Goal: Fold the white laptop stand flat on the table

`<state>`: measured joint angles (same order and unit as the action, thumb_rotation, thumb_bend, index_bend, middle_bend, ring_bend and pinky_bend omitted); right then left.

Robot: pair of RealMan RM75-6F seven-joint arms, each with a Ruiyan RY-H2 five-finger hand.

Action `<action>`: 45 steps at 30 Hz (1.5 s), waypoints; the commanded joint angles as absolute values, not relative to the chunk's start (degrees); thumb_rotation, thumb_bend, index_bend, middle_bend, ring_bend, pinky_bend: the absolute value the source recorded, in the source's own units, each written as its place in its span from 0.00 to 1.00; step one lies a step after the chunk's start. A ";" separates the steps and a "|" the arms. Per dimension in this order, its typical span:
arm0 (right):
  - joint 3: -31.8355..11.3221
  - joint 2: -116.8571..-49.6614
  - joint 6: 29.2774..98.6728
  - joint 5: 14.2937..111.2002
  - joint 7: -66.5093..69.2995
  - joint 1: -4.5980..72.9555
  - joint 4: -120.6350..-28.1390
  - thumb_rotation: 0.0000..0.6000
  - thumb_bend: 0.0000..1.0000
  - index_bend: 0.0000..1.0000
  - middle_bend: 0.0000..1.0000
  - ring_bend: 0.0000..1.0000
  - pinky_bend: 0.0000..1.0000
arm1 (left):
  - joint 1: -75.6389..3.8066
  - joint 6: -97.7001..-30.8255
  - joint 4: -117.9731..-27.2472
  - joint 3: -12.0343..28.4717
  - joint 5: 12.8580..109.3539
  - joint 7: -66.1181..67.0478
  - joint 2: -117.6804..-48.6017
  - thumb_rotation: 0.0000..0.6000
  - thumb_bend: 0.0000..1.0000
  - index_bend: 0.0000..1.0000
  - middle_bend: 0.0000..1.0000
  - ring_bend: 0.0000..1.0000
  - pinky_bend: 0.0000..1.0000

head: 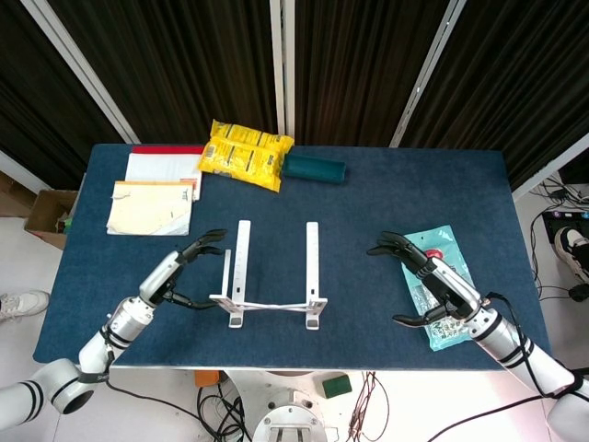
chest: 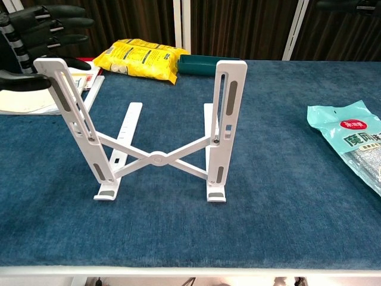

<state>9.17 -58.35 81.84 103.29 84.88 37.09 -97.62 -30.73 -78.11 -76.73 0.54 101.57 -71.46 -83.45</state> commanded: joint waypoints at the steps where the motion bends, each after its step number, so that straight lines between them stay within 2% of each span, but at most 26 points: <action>1: 9.12 -58.51 81.97 103.59 85.14 36.70 -97.53 1.00 0.12 0.03 0.19 0.00 0.00 | -31.81 -78.04 -75.80 -0.03 102.24 -71.69 -84.73 1.00 0.00 0.12 0.06 0.05 0.23; 27: 8.30 -61.32 80.92 103.44 88.26 34.54 -94.38 1.00 0.12 0.03 0.19 0.00 0.00 | -30.84 -77.94 -72.65 -7.63 101.00 -74.91 -90.33 1.00 0.00 0.12 0.06 0.05 0.29; 45: 8.11 -62.50 81.17 103.83 89.42 33.77 -92.70 1.00 0.12 0.03 0.19 0.00 0.00 | -29.61 -77.03 -73.16 -10.65 100.90 -73.18 -91.44 1.00 0.00 0.12 0.06 0.05 0.29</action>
